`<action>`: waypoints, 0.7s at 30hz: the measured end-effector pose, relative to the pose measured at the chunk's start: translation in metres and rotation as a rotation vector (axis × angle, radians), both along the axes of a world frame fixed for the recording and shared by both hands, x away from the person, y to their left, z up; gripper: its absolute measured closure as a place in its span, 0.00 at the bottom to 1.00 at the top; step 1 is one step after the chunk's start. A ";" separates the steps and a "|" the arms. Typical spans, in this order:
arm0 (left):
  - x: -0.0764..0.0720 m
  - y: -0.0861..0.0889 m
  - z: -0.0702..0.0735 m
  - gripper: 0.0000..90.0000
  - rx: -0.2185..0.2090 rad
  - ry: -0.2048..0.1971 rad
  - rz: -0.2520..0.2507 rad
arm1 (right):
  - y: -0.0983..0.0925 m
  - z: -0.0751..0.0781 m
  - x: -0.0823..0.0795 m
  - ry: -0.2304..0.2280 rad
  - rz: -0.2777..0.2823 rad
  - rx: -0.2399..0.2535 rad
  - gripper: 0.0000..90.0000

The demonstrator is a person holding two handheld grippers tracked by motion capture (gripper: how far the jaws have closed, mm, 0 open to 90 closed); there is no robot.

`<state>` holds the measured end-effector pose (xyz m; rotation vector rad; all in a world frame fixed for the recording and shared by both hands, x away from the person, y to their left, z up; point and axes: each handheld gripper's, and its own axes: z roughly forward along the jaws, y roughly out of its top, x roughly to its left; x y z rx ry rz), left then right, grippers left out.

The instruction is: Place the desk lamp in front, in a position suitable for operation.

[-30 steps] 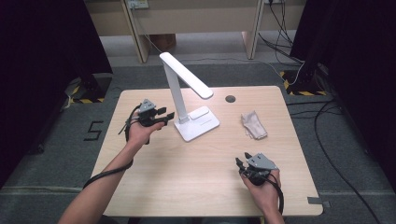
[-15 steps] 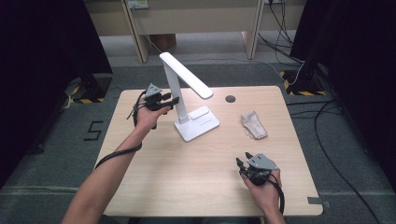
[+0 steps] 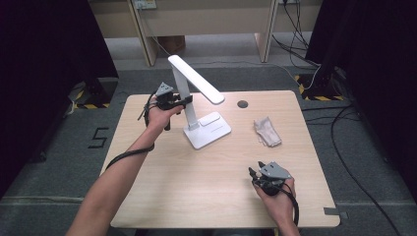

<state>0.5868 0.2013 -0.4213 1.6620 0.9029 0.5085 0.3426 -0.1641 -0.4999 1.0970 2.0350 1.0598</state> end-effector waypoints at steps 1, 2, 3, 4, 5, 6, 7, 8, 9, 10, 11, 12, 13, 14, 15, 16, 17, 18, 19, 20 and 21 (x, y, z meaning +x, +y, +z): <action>0.000 0.000 0.000 0.69 0.004 0.000 0.001 | 0.000 0.000 0.000 0.001 0.002 -0.003 0.62; 0.002 0.000 0.000 0.71 0.001 0.001 0.003 | 0.000 -0.001 0.001 0.004 0.003 -0.006 0.62; 0.002 0.000 0.000 0.74 0.001 0.001 0.003 | 0.000 -0.001 0.001 0.004 0.003 -0.006 0.62; 0.002 0.002 -0.001 0.74 -0.016 0.007 0.000 | 0.000 -0.001 0.001 0.007 0.002 -0.004 0.62; 0.002 0.002 -0.001 0.75 -0.025 0.010 -0.002 | 0.000 -0.002 0.001 0.006 0.005 -0.011 0.62; 0.002 0.003 -0.001 0.76 -0.029 0.012 -0.005 | 0.000 -0.002 0.001 0.010 0.002 -0.010 0.62; 0.001 0.003 -0.001 0.76 -0.030 0.014 -0.007 | 0.000 -0.002 0.001 0.011 0.004 -0.010 0.62; 0.000 0.003 -0.001 0.77 -0.033 0.019 -0.005 | 0.001 -0.002 0.001 0.013 0.006 -0.010 0.62; -0.001 0.002 0.000 0.78 -0.037 0.026 -0.002 | 0.001 -0.002 0.001 0.014 0.007 -0.010 0.62; -0.002 0.002 0.000 0.78 -0.041 0.028 -0.004 | 0.001 -0.002 0.001 0.015 0.005 -0.013 0.62; -0.004 0.002 -0.001 0.79 -0.046 0.030 -0.007 | 0.001 -0.002 0.001 0.015 0.005 -0.012 0.62; -0.005 0.003 -0.001 0.80 -0.058 0.034 -0.012 | 0.002 -0.002 0.001 0.016 0.003 -0.011 0.62; -0.005 0.003 -0.002 0.80 -0.069 0.034 -0.016 | 0.002 -0.002 0.001 0.015 0.004 -0.009 0.62; -0.005 0.003 -0.002 0.81 -0.072 0.036 -0.019 | 0.002 -0.002 0.001 0.016 0.004 -0.009 0.62; -0.005 0.003 -0.002 0.81 -0.074 0.038 -0.024 | 0.002 -0.002 0.001 0.017 0.005 -0.009 0.62; -0.004 0.004 -0.002 0.81 -0.074 0.039 -0.030 | 0.002 -0.002 0.001 0.017 0.005 -0.011 0.62; -0.004 0.004 -0.002 0.80 -0.075 0.041 -0.034 | 0.002 -0.002 0.001 0.017 0.006 -0.010 0.62; -0.003 0.004 -0.002 0.79 -0.077 0.049 -0.042 | 0.002 -0.002 0.002 0.017 0.007 -0.007 0.61; -0.002 0.003 -0.003 0.76 -0.076 0.055 -0.045 | 0.002 -0.002 0.002 0.016 0.008 -0.002 0.61; -0.001 0.002 -0.003 0.74 -0.075 0.061 -0.046 | 0.002 -0.002 0.002 0.017 0.009 -0.005 0.61; 0.001 0.001 -0.004 0.73 -0.070 0.066 -0.051 | 0.002 -0.002 0.002 0.018 0.009 -0.006 0.61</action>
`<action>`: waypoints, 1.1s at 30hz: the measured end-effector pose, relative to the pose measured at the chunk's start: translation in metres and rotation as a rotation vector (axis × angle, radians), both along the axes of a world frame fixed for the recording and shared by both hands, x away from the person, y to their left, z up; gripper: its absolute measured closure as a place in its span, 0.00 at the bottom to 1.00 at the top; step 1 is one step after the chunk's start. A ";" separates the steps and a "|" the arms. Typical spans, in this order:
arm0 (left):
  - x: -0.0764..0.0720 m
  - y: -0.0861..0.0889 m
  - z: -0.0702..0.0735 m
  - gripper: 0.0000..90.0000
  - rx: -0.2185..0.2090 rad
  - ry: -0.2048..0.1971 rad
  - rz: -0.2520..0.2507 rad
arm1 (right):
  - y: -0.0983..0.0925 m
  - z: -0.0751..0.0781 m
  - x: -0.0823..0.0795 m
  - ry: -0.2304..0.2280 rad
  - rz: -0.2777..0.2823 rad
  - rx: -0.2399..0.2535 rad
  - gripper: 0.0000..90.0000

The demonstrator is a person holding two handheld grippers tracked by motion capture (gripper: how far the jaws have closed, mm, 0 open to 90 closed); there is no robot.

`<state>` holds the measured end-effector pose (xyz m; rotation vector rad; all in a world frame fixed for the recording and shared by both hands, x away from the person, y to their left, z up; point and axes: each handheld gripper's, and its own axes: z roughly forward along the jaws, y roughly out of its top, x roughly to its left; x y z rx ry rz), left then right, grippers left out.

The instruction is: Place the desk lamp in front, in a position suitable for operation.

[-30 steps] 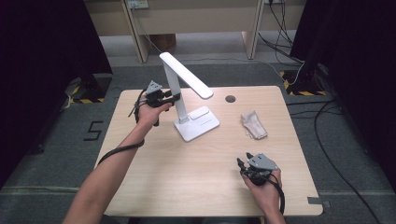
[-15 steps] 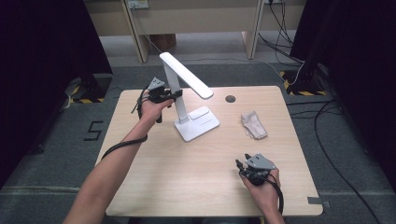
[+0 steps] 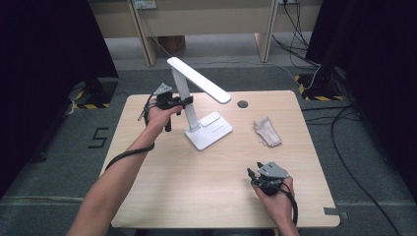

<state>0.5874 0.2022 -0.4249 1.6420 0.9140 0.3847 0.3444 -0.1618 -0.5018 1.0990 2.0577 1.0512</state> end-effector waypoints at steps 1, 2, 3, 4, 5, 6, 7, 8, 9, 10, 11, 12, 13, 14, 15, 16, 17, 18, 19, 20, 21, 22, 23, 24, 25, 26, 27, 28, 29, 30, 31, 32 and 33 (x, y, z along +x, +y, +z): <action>0.000 0.000 0.000 0.73 0.000 0.000 0.000 | 0.000 0.000 0.000 0.000 0.000 0.000 0.61; 0.002 -0.003 -0.002 0.74 0.019 0.004 -0.012 | 0.000 0.000 0.000 0.002 0.003 0.001 0.61; 0.002 -0.003 -0.002 0.76 0.019 0.004 -0.012 | 0.000 -0.001 0.000 0.002 0.004 0.000 0.61; 0.002 -0.005 -0.002 0.80 0.036 -0.003 -0.008 | 0.000 -0.001 0.000 0.002 0.005 -0.001 0.61; 0.002 -0.005 -0.001 0.81 0.020 0.013 -0.010 | 0.000 -0.001 0.000 0.003 0.002 -0.001 0.61; 0.001 -0.006 -0.001 0.82 0.020 0.018 -0.009 | -0.001 0.000 0.000 0.001 0.001 -0.002 0.60; -0.001 -0.007 0.000 0.82 0.025 0.025 -0.005 | -0.001 0.000 0.000 0.001 0.001 -0.001 0.60; -0.003 -0.008 0.001 0.83 0.028 0.036 -0.002 | -0.002 0.000 0.000 0.001 0.000 -0.002 0.60; -0.006 -0.009 0.002 0.83 0.029 0.043 0.002 | -0.002 0.000 0.000 0.000 -0.002 -0.001 0.60; -0.009 -0.010 0.003 0.83 0.023 0.044 0.006 | -0.002 0.000 0.000 0.001 -0.002 0.000 0.60; -0.012 -0.011 0.003 0.84 0.019 0.045 0.013 | -0.002 0.000 0.000 0.000 -0.001 -0.002 0.60; -0.016 -0.013 0.004 0.84 0.018 0.046 0.023 | -0.002 0.000 0.000 -0.001 0.001 -0.003 0.60; -0.020 -0.014 0.006 0.84 0.014 0.046 0.036 | -0.001 0.000 0.000 -0.003 0.002 -0.002 0.60; -0.024 -0.016 0.007 0.84 0.018 0.040 0.051 | -0.001 0.000 0.000 -0.003 0.003 -0.002 0.60; -0.029 -0.018 0.009 0.84 0.023 0.031 0.062 | -0.001 0.000 0.000 -0.001 0.005 0.002 0.60; -0.033 -0.019 0.012 0.84 0.030 0.020 0.073 | 0.000 0.000 0.000 0.003 0.003 0.003 0.60; -0.038 -0.021 0.015 0.85 0.044 0.008 0.083 | 0.000 0.000 0.000 0.000 0.008 0.003 0.60; -0.042 -0.022 0.017 0.85 0.057 -0.005 0.090 | 0.001 0.000 -0.001 0.001 0.011 0.005 0.60; -0.047 -0.023 0.020 0.85 0.066 -0.017 0.098 | 0.002 0.001 -0.001 0.000 0.014 0.003 0.60; -0.052 -0.024 0.022 0.85 0.077 -0.025 0.100 | 0.002 0.001 -0.001 -0.001 0.016 -0.002 0.60; -0.056 -0.024 0.024 0.85 0.082 -0.030 0.100 | 0.003 0.001 -0.002 -0.001 0.019 0.001 0.60; -0.061 -0.024 0.026 0.85 0.084 -0.033 0.100 | 0.003 0.001 -0.002 -0.005 0.021 0.002 0.59; -0.065 -0.023 0.028 0.85 0.083 -0.032 0.104 | 0.003 0.002 -0.002 -0.007 0.023 0.000 0.59; -0.069 -0.023 0.029 0.85 0.078 -0.026 0.107 | 0.004 0.002 -0.002 -0.005 0.023 -0.001 0.59; -0.074 -0.022 0.030 0.85 0.072 -0.022 0.113 | 0.004 0.002 -0.002 -0.005 0.025 0.000 0.59; -0.079 -0.021 0.030 0.85 0.066 -0.019 0.114 | 0.004 0.002 -0.002 -0.007 0.029 0.003 0.59; -0.084 -0.020 0.030 0.85 0.063 -0.015 0.120 | 0.005 0.003 -0.003 -0.008 0.030 0.005 0.59; -0.090 -0.019 0.030 0.85 0.061 -0.014 0.124 | 0.006 0.003 -0.003 -0.012 0.031 0.001 0.59; -0.095 -0.017 0.030 0.85 0.061 -0.009 0.127 | 0.007 0.004 -0.003 -0.012 0.034 0.002 0.59; -0.100 -0.016 0.029 0.85 0.060 -0.008 0.131 | 0.008 0.005 -0.004 -0.013 0.035 0.003 0.60; -0.105 -0.015 0.028 0.85 0.062 -0.006 0.133 | 0.009 0.005 -0.004 -0.014 0.040 0.006 0.60; -0.111 -0.013 0.027 0.85 0.061 -0.005 0.136 | 0.010 0.005 -0.004 -0.016 0.041 0.006 0.61; -0.116 -0.012 0.027 0.85 0.060 -0.004 0.134 | 0.012 0.006 -0.004 -0.014 0.045 0.008 0.61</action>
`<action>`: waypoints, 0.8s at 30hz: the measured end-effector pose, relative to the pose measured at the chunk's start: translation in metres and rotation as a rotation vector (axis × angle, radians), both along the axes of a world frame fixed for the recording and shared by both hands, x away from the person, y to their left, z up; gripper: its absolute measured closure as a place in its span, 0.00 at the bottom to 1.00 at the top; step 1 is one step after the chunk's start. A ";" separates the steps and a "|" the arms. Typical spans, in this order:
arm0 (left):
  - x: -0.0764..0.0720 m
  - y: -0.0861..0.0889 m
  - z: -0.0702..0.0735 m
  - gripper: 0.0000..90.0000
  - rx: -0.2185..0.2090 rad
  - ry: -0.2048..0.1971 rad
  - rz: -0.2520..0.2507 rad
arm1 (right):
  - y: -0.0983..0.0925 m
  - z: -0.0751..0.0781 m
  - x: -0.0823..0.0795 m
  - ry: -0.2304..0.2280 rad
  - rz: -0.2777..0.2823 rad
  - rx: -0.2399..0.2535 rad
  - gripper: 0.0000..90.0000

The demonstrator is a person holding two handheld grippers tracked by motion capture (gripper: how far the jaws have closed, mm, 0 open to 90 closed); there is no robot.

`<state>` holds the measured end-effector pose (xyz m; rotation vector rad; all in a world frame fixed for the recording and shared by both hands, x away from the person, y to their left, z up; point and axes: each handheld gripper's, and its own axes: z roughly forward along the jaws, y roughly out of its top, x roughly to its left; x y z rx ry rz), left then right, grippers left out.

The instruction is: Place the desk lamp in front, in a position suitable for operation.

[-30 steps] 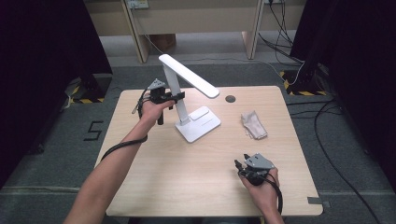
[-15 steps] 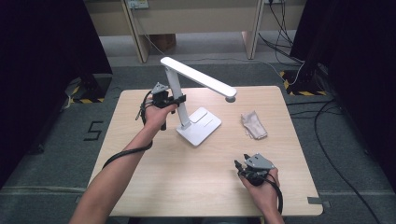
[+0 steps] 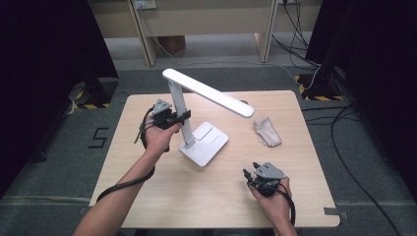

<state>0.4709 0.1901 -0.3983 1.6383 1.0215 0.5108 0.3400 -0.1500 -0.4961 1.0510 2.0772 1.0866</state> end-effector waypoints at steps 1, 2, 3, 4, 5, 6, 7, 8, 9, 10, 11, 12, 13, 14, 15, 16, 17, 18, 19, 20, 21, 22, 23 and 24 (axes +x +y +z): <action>-0.006 0.001 -0.001 0.85 -0.004 0.002 -0.002 | 0.001 0.000 0.000 0.004 0.000 0.003 0.61; -0.012 0.003 -0.003 0.85 -0.008 0.005 -0.005 | 0.002 0.000 0.000 0.003 0.006 0.001 0.61; -0.017 0.004 -0.004 0.85 -0.011 0.009 -0.009 | 0.003 0.001 0.000 0.002 0.011 0.000 0.61; -0.023 0.006 -0.005 0.85 -0.014 0.012 -0.012 | 0.004 0.001 -0.001 0.005 0.011 0.004 0.61; -0.028 0.007 -0.007 0.85 -0.020 0.013 -0.013 | 0.005 0.001 -0.001 0.003 0.015 0.000 0.61; -0.033 0.008 -0.008 0.85 -0.022 0.014 -0.014 | 0.006 0.001 -0.001 0.003 0.017 0.005 0.61; -0.038 0.010 -0.009 0.85 -0.023 0.013 -0.013 | 0.006 0.001 -0.001 0.004 0.019 0.004 0.61; -0.043 0.011 -0.011 0.85 -0.023 0.011 -0.006 | 0.007 0.001 -0.001 0.003 0.022 0.002 0.61; -0.047 0.012 -0.013 0.85 -0.028 0.007 -0.001 | 0.007 0.001 -0.002 0.007 0.023 0.001 0.61; -0.051 0.014 -0.014 0.85 -0.032 0.008 0.003 | 0.008 0.002 -0.002 0.003 0.025 -0.002 0.62; -0.054 0.015 -0.016 0.85 -0.039 0.003 0.010 | 0.009 0.002 -0.002 0.002 0.028 -0.002 0.62; -0.058 0.017 -0.017 0.85 -0.042 0.003 0.013 | 0.010 0.002 -0.002 0.004 0.031 -0.005 0.62; -0.060 0.018 -0.018 0.85 -0.047 0.002 0.015 | 0.011 0.002 -0.003 0.006 0.038 -0.004 0.62; -0.063 0.018 -0.019 0.85 -0.054 0.004 0.018 | 0.012 0.002 -0.003 0.001 0.041 -0.008 0.62; -0.067 0.019 -0.021 0.85 -0.054 0.004 0.022 | 0.013 0.002 -0.002 0.001 0.046 -0.014 0.63; -0.071 0.019 -0.022 0.85 -0.060 0.006 0.027 | 0.015 0.001 -0.003 0.006 0.049 -0.012 0.63; -0.075 0.018 -0.024 0.85 -0.065 0.007 0.032 | 0.016 0.001 -0.003 0.007 0.053 -0.016 0.63; -0.078 0.018 -0.026 0.84 -0.071 0.010 0.037 | 0.017 0.001 -0.003 0.010 0.056 -0.016 0.63; -0.082 0.018 -0.028 0.84 -0.076 0.012 0.041 | 0.019 0.000 -0.003 0.014 0.058 -0.015 0.63; -0.085 0.017 -0.030 0.84 -0.082 0.014 0.047 | 0.020 0.000 -0.003 0.015 0.059 -0.017 0.63; -0.085 0.017 -0.030 0.84 -0.082 0.014 0.047 | 0.021 -0.001 -0.003 0.020 0.061 -0.014 0.64; -0.091 0.016 -0.033 0.84 -0.092 0.012 0.058 | 0.021 -0.001 -0.003 0.025 0.065 -0.017 0.64; -0.094 0.016 -0.032 0.84 -0.088 0.009 0.058 | 0.022 -0.001 -0.003 0.028 0.069 -0.020 0.65; -0.096 0.016 -0.032 0.84 -0.083 0.010 0.061 | 0.023 -0.002 -0.004 0.033 0.066 -0.018 0.65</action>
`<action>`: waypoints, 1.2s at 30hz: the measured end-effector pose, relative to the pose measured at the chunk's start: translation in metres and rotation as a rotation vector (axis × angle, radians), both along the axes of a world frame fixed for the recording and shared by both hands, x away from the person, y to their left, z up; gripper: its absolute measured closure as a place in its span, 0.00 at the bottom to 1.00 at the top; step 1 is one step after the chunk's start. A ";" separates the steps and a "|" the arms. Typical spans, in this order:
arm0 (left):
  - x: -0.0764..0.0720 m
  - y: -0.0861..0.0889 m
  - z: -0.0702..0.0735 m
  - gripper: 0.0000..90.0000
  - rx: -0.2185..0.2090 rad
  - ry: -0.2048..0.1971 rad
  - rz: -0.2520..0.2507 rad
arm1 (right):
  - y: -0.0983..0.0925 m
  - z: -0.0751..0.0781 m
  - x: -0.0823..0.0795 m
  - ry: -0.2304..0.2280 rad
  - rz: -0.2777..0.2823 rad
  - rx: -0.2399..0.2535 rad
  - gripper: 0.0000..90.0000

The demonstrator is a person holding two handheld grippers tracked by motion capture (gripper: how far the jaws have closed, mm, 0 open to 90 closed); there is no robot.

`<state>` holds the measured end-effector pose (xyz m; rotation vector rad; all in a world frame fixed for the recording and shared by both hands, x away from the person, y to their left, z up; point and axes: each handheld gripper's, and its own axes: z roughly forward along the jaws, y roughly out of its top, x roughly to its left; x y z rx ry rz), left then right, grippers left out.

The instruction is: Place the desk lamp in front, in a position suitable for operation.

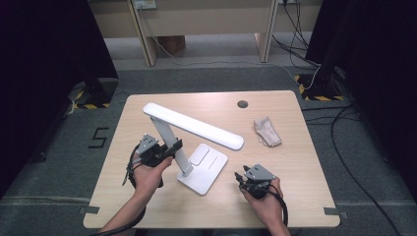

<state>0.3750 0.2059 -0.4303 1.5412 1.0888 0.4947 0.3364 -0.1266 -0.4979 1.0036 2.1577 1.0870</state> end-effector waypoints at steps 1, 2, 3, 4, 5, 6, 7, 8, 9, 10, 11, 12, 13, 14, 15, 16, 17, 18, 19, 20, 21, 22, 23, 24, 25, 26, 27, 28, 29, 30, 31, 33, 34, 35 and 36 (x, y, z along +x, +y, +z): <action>-0.002 0.000 0.000 0.84 0.003 -0.004 0.001 | 0.001 0.000 0.000 0.003 0.005 -0.007 0.66; -0.003 0.000 0.000 0.84 0.005 -0.003 -0.006 | 0.002 -0.001 0.000 0.009 0.009 -0.003 0.67; -0.004 0.000 0.000 0.84 0.005 -0.005 -0.014 | 0.003 -0.001 0.000 0.014 0.008 -0.009 0.69; -0.006 0.000 0.000 0.84 0.004 -0.005 -0.018 | 0.004 -0.001 0.000 0.022 0.007 -0.006 0.70; -0.007 0.001 0.000 0.84 0.010 -0.005 -0.024 | 0.006 -0.002 0.001 0.026 0.010 -0.008 0.72; -0.009 0.001 0.000 0.83 0.021 -0.008 -0.025 | 0.007 -0.002 0.001 0.035 0.010 -0.009 0.73; -0.010 0.001 0.001 0.82 0.027 -0.013 -0.031 | 0.009 -0.002 0.001 0.050 0.009 -0.011 0.75; -0.012 0.001 0.001 0.81 0.032 -0.015 -0.035 | 0.010 -0.003 0.003 0.056 0.014 -0.017 0.77; -0.014 0.001 0.001 0.80 0.032 -0.017 -0.039 | 0.012 -0.004 0.004 0.065 0.016 -0.019 0.80; -0.016 0.001 0.001 0.79 0.043 -0.019 -0.046 | 0.015 -0.004 0.004 0.082 0.013 -0.022 0.81; -0.019 0.001 0.001 0.77 0.052 -0.023 -0.051 | 0.016 -0.005 0.006 0.092 0.013 -0.027 0.83; -0.021 0.001 0.001 0.76 0.055 -0.026 -0.055 | 0.019 -0.006 0.007 0.103 0.015 -0.028 0.85; -0.023 0.001 0.001 0.75 0.054 -0.028 -0.056 | 0.021 -0.008 0.009 0.111 0.019 -0.034 0.86; -0.025 0.001 0.001 0.74 0.069 -0.033 -0.064 | 0.023 -0.009 0.010 0.122 0.020 -0.039 0.88; -0.028 0.001 0.001 0.73 0.072 -0.036 -0.066 | 0.025 -0.011 0.011 0.131 0.020 -0.041 0.89; -0.030 0.001 0.001 0.72 0.073 -0.040 -0.069 | 0.028 -0.012 0.013 0.139 0.026 -0.048 0.89; -0.032 0.001 0.001 0.71 0.075 -0.042 -0.075 | 0.030 -0.012 0.014 0.143 0.028 -0.055 0.90; -0.035 0.001 0.001 0.70 0.080 -0.041 -0.078 | 0.032 -0.013 0.015 0.148 0.032 -0.057 0.91; -0.037 0.002 0.000 0.70 0.082 -0.046 -0.084 | 0.034 -0.013 0.016 0.151 0.036 -0.058 0.92; -0.039 0.002 0.001 0.69 0.081 -0.044 -0.089 | 0.037 -0.013 0.017 0.159 0.037 -0.056 0.93; -0.041 0.002 0.001 0.68 0.076 -0.044 -0.090 | 0.039 -0.013 0.018 0.158 0.042 -0.057 0.93; -0.043 0.002 0.001 0.67 0.082 -0.046 -0.095 | 0.041 -0.014 0.019 0.160 0.049 -0.061 0.94; -0.045 0.002 0.001 0.66 0.082 -0.047 -0.099 | 0.043 -0.014 0.020 0.168 0.046 -0.062 0.94; -0.047 0.003 0.001 0.65 0.078 -0.044 -0.104 | 0.045 -0.014 0.021 0.168 0.052 -0.066 0.95; -0.049 0.003 0.001 0.64 0.064 -0.038 -0.110 | 0.046 -0.014 0.022 0.173 0.054 -0.065 0.95; -0.050 0.003 0.001 0.64 0.055 -0.031 -0.114 | 0.048 -0.015 0.023 0.173 0.055 -0.065 0.96; -0.052 0.004 0.001 0.64 0.045 -0.026 -0.119 | 0.049 -0.015 0.024 0.174 0.058 -0.063 0.96; -0.053 0.004 0.001 0.63 0.049 -0.023 -0.121 | 0.050 -0.015 0.025 0.174 0.060 -0.060 0.96; -0.054 0.004 0.001 0.63 0.051 -0.028 -0.124 | 0.052 -0.015 0.026 0.177 0.063 -0.056 0.96; -0.054 0.003 0.001 0.63 0.051 -0.029 -0.126 | 0.053 -0.015 0.026 0.178 0.064 -0.055 0.96; -0.055 0.003 0.001 0.63 0.050 -0.027 -0.127 | 0.055 -0.015 0.027 0.178 0.067 -0.055 0.96; -0.055 0.003 0.001 0.62 0.052 -0.031 -0.130 | 0.057 -0.015 0.028 0.181 0.073 -0.056 0.96; -0.055 0.003 0.001 0.62 0.052 -0.031 -0.130 | 0.058 -0.015 0.029 0.173 0.074 -0.064 0.96; -0.056 0.002 0.001 0.62 0.053 -0.030 -0.133 | 0.059 -0.014 0.029 0.180 0.065 -0.060 0.96; -0.057 0.002 0.001 0.61 0.049 -0.032 -0.137 | 0.059 -0.014 0.030 0.175 0.070 -0.060 0.96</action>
